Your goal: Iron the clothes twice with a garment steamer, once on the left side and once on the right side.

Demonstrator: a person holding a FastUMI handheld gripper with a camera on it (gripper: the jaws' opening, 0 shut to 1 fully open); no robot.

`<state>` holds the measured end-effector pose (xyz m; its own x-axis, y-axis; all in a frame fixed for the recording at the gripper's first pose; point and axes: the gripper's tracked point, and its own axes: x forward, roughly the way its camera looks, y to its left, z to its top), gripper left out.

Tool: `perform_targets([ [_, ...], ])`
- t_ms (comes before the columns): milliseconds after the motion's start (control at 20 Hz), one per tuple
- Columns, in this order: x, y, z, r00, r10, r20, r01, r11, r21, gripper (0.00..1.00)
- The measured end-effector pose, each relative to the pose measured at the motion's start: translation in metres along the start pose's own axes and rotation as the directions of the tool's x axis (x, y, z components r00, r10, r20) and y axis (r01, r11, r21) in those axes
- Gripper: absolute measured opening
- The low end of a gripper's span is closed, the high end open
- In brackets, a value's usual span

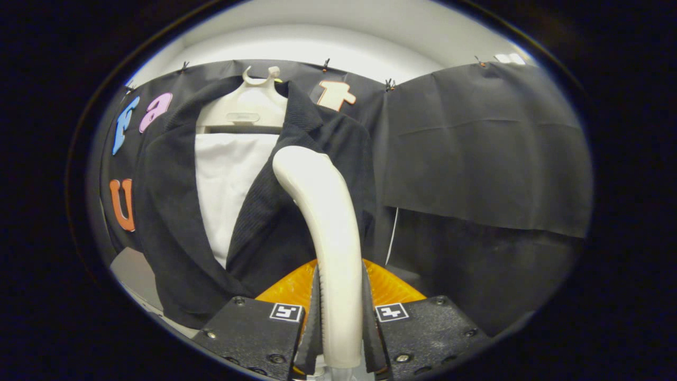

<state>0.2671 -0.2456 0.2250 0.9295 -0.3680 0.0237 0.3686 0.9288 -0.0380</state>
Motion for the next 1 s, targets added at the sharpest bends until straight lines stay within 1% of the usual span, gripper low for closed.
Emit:
perform_targets([
  [150, -0.01, 0.006, -0.018, 1.0, -0.005, -0.017, 0.004, 1.0, -0.018, 0.37],
  [550, -0.011, 0.01, -0.057, 0.998, -0.025, -0.062, 0.022, 0.998, -0.056, 0.37],
  [1000, -0.012, 0.014, -0.107, 0.992, -0.042, -0.117, 0.034, 0.997, -0.069, 0.37],
])
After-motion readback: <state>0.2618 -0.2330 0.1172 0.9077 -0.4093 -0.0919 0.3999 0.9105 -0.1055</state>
